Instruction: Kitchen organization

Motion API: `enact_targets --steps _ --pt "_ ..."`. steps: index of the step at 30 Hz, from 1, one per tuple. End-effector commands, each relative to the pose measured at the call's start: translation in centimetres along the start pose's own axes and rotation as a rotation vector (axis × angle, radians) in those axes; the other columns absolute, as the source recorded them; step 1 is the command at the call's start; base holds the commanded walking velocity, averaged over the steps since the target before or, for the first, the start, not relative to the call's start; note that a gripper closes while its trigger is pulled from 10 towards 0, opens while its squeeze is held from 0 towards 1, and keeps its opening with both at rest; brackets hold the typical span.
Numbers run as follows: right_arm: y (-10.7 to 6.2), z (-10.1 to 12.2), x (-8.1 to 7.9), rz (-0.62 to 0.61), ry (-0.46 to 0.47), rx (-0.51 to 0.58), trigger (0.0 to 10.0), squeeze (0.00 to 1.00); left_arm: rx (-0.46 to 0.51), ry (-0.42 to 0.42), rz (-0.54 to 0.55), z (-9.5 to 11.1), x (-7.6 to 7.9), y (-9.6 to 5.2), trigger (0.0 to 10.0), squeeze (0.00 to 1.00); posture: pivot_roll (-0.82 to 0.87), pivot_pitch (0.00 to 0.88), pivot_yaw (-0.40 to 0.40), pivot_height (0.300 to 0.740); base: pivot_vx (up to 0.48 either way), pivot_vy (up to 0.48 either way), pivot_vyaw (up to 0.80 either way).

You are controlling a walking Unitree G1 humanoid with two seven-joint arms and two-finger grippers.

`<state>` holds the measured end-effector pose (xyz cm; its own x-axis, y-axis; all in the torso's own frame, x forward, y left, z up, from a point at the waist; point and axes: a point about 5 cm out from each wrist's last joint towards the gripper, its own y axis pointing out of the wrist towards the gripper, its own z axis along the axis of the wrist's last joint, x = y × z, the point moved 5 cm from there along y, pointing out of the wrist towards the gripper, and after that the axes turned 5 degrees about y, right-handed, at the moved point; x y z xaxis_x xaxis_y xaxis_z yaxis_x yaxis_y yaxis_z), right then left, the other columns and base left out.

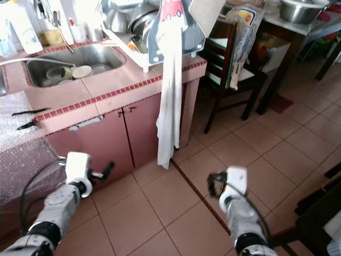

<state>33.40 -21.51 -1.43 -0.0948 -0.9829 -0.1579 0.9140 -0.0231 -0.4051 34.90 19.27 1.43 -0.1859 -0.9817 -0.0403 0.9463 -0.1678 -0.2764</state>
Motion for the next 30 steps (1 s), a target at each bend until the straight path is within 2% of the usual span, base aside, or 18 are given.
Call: enact_targets --steps 1,2,4,6,8,9,10,11,12,13,14,15,17,20,21,23,26,30 --pt "-0.3 1.2 -0.5 0.055 -0.009 0.064 10.0 0.0 0.096 0.03 0.012 1.7 -0.6 -0.4 10.0 0.0 0.03 0.0 0.018 0.74 0.0 0.0 0.0" --pt "-0.7 2.3 -1.0 0.088 -0.021 0.116 10.0 0.0 0.133 -0.005 0.038 2.4 -1.0 -0.8 10.0 0.0 0.03 0.0 0.015 0.74 0.0 0.0 0.0" --pt "-1.6 3.9 -0.6 0.064 -0.007 0.175 10.0 0.0 0.203 0.074 -0.04 3.9 0.7 -1.6 10.0 0.0 0.04 0.0 0.019 0.74 0.0 0.0 0.0" --pt "-2.4 4.9 -0.3 0.047 -0.01 0.208 10.0 0.0 0.24 0.082 -0.028 4.7 1.2 -2.5 10.0 0.0 0.03 0.0 0.02 0.74 0.0 0.0 0.0" --pt "-4.3 7.3 -0.3 0.008 -0.028 0.333 10.0 0.0 0.275 0.129 0.037 5.2 0.3 -3.9 10.0 0.0 0.02 0.0 0.024 0.74 0.0 0.0 0.0" --pt "-5.5 8.1 -0.5 0.001 0.016 0.363 10.0 0.0 0.294 0.122 0.096 5.9 -0.8 -4.7 10.0 0.0 0.02 0.0 0.025 0.74 0.0 0.0 0.0" --pt "-6.0 8.4 -0.4 -0.021 0.009 0.37 10.0 0.0 0.325 0.094 0.123 6.5 -1.3 -5.2 10.0 0.0 0.02 0.0 0.025 0.74 0.0 0.0 0.0" --pt "-6.8 9.5 -0.6 -0.048 -0.074 0.443 10.0 0.0 0.359 0.081 0.102 7.5 -1.1 -5.6 10.0 0.0 0.02 0.0 0.026 0.74 0.0 0.0 0.0" --pt "-6.9 9.5 -0.4 -0.089 -0.087 0.418 10.0 0.0 0.379 0.118 0.111 8.2 -1.0 -5.9 10.0 0.0 0.02 0.0 0.023 0.74 0.0 0.0 0.0" --pt "-7.8 9.9 -2.5 0.054 -0.092 0.421 10.0 0.0 0.4 0.153 0.126 9.1 -0.6 -6.2 10.0 0.0 0.02 0.0 0.022 0.74 0.0 0.0 0.0" --pt "-8.2 10.0 -3.4 0.116 -0.082 0.437 10.0 0.0 0.398 0.153 0.13 9.3 -0.5 -6.2 10.0 0.0 0.02 0.0 0.022 0.74 0.0 0.0 0.0" --pt "-8.3 10.3 -2.9 0.062 -0.149 0.437 10.0 0.0 0.385 0.176 0.108 9.1 0.3 -6.1 10.0 0.0 0.02 0.0 0.022 0.74 0.0 0.0 0.0" --pt "-8.5 11.1 -2.3 0.016 -0.194 0.452 10.0 0.0 0.338 0.178 0.101 8.1 0.8 -6.0 10.0 0.0 0.02 0.0 0.017 0.74 0.0 0.0 0.0" --pt "-8.2 11.7 -2.5 0.025 -0.198 0.443 10.0 0.0 0.27 0.07 0.074 7.6 1.5 -5.3 10.0 0.0 0.02 0.0 0.01 0.74 0.0 0.0 0.0" --pt "-8.1 11.7 -2.6 0.027 -0.205 0.441 10.0 0.0 0.263 0.068 0.073 7.7 1.6 -5.3 10.0 0.0 0.02 0.0 -0.001 0.74 0.0 0.0 0.0" --pt "-8.1 11.5 -2.8 0.033 -0.199 0.43 10.0 0.0 0.252 0.119 0.047 7.6 1.8 -5.5 10.0 0.0 0.02 0.0 -0.002 0.74 0.0 0.0 0.0" --pt "-8.4 11.4 -2.9 0.033 -0.2 0.426 10.0 0.0 0.225 0.184 -0.027 7.2 3.5 -6.1 10.0 0.0 0.01 0.0 0.012 0.74 0.0 0.0 0.0" --pt "-9.0 9.7 -2.4 0.018 -0.203 0.387 10.0 0.0 0.172 0.156 0.014 5.3 2.7 -6.9 10.0 0.0 0.01 0.0 0.016 0.74 0.0 0.0 0.0"
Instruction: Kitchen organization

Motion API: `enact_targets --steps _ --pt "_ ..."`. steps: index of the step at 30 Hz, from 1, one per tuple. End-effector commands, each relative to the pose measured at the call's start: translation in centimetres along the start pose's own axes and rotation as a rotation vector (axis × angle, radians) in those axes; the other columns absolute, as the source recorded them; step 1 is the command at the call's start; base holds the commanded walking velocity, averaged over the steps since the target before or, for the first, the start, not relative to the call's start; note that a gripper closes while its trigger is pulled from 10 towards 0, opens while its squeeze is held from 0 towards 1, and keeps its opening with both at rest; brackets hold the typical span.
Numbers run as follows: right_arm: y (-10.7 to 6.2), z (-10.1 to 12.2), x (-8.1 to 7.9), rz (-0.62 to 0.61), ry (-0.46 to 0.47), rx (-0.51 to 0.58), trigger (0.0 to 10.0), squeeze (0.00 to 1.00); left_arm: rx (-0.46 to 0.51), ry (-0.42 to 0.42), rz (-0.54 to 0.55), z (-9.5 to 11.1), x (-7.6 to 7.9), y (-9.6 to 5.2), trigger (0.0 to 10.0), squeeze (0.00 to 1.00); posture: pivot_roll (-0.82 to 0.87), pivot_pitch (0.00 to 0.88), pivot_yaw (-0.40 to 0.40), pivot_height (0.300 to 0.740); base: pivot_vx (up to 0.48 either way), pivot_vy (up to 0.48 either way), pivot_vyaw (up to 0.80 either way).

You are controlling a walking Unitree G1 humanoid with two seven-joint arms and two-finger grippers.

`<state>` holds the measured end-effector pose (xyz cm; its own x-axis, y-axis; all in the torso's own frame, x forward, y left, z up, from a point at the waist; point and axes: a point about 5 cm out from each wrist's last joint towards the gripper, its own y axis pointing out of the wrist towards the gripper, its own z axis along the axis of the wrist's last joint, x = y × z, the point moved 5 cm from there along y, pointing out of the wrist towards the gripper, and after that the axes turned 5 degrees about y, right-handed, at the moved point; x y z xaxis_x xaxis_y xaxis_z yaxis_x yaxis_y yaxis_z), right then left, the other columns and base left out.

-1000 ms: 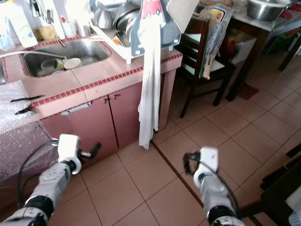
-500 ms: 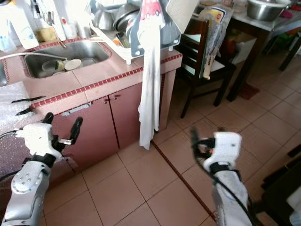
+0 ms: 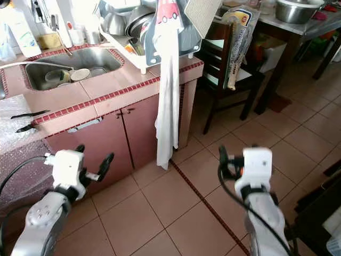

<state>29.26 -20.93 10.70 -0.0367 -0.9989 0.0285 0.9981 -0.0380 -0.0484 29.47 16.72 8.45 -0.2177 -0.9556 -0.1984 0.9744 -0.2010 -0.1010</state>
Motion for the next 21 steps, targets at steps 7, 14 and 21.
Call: enact_targets --steps 7,14,21 --pt "1.1 1.4 -0.1 0.009 -0.045 0.036 10.0 0.0 -0.006 -0.051 0.146 0.4 -2.4 0.9 10.0 0.0 0.0 0.0 0.011 0.74 0.0 0.0 0.46" --pt "1.1 1.4 -0.3 0.007 -0.041 0.033 10.0 0.0 -0.01 -0.052 0.119 0.4 -1.4 1.3 10.0 0.0 -0.01 0.0 0.011 0.74 0.0 0.0 0.8" --pt "1.4 1.5 -0.1 -0.002 -0.028 0.037 10.0 0.0 -0.009 -0.045 0.127 0.8 -1.4 2.0 10.0 0.0 -0.01 0.0 0.012 0.74 0.0 0.0 0.42"
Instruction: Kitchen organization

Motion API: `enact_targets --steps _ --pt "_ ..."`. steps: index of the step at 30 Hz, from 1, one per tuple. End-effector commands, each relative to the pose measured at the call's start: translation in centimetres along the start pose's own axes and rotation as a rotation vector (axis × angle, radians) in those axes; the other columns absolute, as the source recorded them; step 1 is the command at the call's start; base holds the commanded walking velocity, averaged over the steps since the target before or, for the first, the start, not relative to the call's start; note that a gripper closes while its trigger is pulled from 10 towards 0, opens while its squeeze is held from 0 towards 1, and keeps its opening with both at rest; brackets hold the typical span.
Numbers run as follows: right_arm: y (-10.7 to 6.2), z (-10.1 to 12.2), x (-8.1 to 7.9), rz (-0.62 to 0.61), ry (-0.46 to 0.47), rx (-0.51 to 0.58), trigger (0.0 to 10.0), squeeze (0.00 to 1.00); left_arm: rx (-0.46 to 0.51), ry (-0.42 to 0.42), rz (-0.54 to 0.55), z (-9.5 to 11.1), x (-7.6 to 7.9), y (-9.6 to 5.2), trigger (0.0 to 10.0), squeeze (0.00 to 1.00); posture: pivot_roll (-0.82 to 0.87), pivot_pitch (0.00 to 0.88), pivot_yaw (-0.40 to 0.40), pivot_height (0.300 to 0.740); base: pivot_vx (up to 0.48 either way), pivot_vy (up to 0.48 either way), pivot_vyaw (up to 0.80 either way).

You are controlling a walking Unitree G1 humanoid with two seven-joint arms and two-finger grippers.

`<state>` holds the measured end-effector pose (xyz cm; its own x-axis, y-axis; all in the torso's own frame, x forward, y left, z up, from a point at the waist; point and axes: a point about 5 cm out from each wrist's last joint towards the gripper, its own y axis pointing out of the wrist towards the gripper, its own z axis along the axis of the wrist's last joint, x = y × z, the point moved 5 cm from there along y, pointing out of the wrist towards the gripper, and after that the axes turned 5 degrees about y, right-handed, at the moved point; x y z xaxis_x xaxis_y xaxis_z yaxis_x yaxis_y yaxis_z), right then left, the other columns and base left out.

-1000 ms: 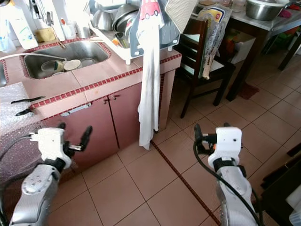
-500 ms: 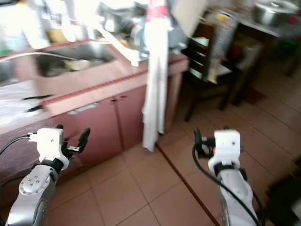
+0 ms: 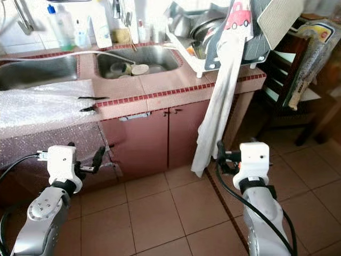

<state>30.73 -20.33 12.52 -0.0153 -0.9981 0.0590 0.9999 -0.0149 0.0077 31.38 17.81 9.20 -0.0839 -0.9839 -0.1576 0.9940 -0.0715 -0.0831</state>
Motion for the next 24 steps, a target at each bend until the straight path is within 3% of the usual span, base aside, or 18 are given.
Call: enact_targets --steps 1,6,9,11,20,23,24 --pt "0.0 -0.4 0.7 -0.032 0.007 -0.02 10.0 0.0 -0.002 0.0 -0.009 0.3 0.5 0.5 10.0 0.0 -0.01 0.0 0.015 0.74 0.0 0.0 0.0" --pt "0.2 -0.7 1.4 -0.082 0.01 -0.043 10.0 0.0 -0.005 0.011 -0.009 0.2 0.6 0.6 10.0 0.0 -0.01 0.0 0.015 0.74 0.0 0.0 0.0" --pt "0.3 -0.6 1.2 -0.078 0.013 -0.041 10.0 0.0 -0.011 0.007 -0.002 0.1 0.5 0.8 10.0 0.0 -0.02 0.0 0.015 0.74 0.0 0.0 0.0" --pt "0.5 -0.9 1.0 -0.072 -0.033 -0.058 10.0 0.0 -0.01 0.014 0.0 0.2 0.5 1.0 10.0 0.0 -0.01 0.0 0.014 0.74 0.0 0.0 0.0" --pt "0.6 -0.6 1.0 -0.066 -0.003 -0.043 10.0 0.0 -0.008 0.017 0.0 0.2 0.7 1.5 10.0 0.0 -0.02 0.0 0.012 0.74 0.0 0.0 0.0" --pt "0.4 -0.9 1.1 -0.063 -0.009 -0.051 10.0 0.0 -0.071 -0.063 -0.005 -0.4 0.9 1.5 10.0 0.0 -0.02 0.0 0.011 0.74 0.0 0.0 0.0" --pt "0.5 -0.9 1.1 -0.062 -0.01 -0.05 10.0 0.0 -0.051 -0.033 0.003 -0.1 0.6 1.5 10.0 0.0 -0.02 0.0 0.012 0.74 0.0 0.0 0.0"
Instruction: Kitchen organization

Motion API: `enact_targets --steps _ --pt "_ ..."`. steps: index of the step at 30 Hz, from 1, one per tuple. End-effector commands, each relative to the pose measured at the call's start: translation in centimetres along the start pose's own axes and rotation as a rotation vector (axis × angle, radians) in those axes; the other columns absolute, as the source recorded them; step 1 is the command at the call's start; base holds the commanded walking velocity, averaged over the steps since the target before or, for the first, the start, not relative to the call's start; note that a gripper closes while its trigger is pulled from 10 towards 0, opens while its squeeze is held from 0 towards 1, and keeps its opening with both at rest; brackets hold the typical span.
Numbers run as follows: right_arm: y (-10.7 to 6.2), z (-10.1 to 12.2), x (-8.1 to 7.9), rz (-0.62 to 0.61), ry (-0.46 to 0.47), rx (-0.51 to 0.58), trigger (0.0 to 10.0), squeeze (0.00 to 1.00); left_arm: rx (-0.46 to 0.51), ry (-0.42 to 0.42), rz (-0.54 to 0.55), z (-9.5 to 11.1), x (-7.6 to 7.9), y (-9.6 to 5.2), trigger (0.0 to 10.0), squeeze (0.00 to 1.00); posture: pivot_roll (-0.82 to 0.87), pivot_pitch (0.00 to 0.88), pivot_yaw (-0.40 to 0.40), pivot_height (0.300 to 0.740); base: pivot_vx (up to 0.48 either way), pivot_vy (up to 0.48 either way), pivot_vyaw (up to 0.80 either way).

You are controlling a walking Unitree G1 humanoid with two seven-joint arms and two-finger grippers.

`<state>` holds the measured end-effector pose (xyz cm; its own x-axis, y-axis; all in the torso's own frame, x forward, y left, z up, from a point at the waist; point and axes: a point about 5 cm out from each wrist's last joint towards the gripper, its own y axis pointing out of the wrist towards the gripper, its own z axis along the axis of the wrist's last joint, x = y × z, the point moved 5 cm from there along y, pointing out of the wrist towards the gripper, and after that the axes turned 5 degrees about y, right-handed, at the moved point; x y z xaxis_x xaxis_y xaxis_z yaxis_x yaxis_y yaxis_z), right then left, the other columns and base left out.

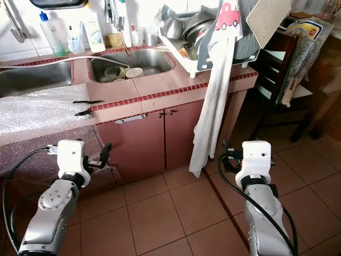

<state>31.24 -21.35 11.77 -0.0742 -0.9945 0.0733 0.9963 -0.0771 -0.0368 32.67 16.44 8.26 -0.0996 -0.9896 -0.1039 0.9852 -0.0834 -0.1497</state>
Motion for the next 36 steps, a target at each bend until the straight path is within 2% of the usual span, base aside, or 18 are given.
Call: enact_targets --steps 1,4,7,15,24,36 --pt "0.0 -0.1 0.2 -0.003 0.003 -0.001 10.0 0.0 0.022 0.035 0.028 0.7 -0.8 0.0 10.0 0.0 -0.02 0.0 0.012 0.74 0.0 0.0 0.0" --pt "0.1 -0.1 0.2 -0.006 0.007 -0.002 10.0 0.0 0.013 0.034 0.017 0.4 -0.9 0.0 10.0 0.0 -0.02 0.0 0.015 0.74 0.0 0.0 0.0" --pt "0.1 -0.2 0.1 -0.005 0.008 -0.004 10.0 0.0 0.029 0.094 -0.013 0.4 -0.4 0.1 10.0 0.0 -0.02 0.0 0.018 0.74 0.0 0.0 0.0" --pt "-0.2 -0.7 0.2 -0.013 0.007 -0.018 10.0 0.0 0.018 0.054 -0.026 0.3 0.1 0.0 10.0 0.0 -0.02 0.0 0.021 0.74 0.0 0.0 0.0" --pt "0.0 -0.7 0.6 -0.023 0.016 -0.022 10.0 0.0 0.023 0.061 -0.028 0.3 0.1 0.1 10.0 0.0 -0.01 0.0 0.019 0.74 0.0 0.0 0.0" --pt "0.0 -0.8 0.3 -0.021 0.025 -0.025 10.0 0.0 0.015 0.054 -0.035 0.2 0.2 0.2 10.0 0.0 -0.02 0.0 0.028 0.74 0.0 0.0 0.0"
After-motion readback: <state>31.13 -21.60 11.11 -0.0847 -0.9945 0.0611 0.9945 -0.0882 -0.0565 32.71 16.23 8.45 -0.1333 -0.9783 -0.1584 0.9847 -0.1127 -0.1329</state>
